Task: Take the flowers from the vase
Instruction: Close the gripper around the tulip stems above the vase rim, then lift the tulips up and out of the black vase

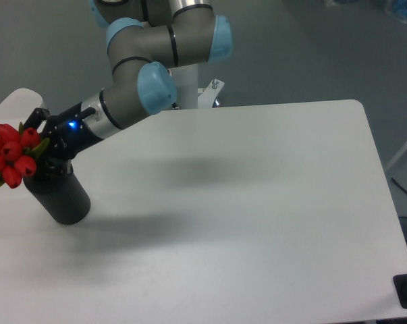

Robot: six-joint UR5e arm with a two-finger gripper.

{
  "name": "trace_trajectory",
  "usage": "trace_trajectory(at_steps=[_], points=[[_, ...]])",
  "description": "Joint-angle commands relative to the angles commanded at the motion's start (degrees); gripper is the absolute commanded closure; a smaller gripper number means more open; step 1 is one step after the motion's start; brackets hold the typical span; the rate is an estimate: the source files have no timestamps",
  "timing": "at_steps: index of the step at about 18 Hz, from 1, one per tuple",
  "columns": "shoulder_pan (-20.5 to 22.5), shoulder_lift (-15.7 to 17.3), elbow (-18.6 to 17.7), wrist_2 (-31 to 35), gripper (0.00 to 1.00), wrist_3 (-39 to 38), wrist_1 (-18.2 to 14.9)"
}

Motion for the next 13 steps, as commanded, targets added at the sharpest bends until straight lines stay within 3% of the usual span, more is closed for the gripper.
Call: trace_trajectory(at_steps=[13], points=[[3.16, 0.27, 4.22, -3.69, 0.91, -8.96, -0.09]])
